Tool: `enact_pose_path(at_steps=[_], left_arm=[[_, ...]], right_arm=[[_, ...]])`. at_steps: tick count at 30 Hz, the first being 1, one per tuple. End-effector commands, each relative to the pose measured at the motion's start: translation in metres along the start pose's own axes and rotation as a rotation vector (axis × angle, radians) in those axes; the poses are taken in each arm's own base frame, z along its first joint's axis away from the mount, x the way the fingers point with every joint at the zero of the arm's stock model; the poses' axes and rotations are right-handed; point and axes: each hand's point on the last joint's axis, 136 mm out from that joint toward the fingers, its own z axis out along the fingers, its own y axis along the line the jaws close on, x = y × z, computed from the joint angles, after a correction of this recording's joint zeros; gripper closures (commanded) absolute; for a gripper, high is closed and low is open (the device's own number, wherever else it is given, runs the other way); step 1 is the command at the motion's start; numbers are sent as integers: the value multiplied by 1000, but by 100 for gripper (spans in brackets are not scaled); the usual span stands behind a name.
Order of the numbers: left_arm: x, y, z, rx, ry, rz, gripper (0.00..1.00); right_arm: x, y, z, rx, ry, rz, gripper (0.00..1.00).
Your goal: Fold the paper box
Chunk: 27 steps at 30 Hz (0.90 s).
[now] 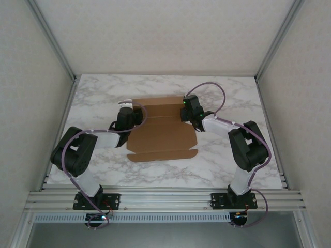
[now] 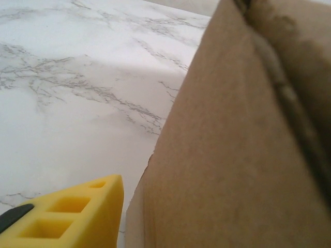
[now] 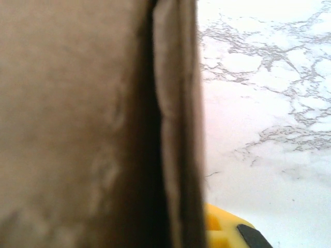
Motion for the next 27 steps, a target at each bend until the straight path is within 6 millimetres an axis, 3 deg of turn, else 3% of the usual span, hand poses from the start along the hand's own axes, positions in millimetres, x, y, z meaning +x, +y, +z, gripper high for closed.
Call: enact_pose_path(at_steps=[1,8,17,20,27], left_arm=[[-8,8,-7,-48,-34,-35,52],[-8,4,-10,-13,-41,-48,49],[-10,2,-13,18,-66,-31,51],[-8,-2,-6,26,-51,-4,55],[-8,-10,7,33,-27,27,76]], right_arm=[[6,-7,-4,40,-4,82,94],[8,-18,-6,94,-15,97,97],[10,-9,-8,60,-7,76,96],[9,-5,-8,39,-5,75,96],[10,6,-9,18,8,42,97]])
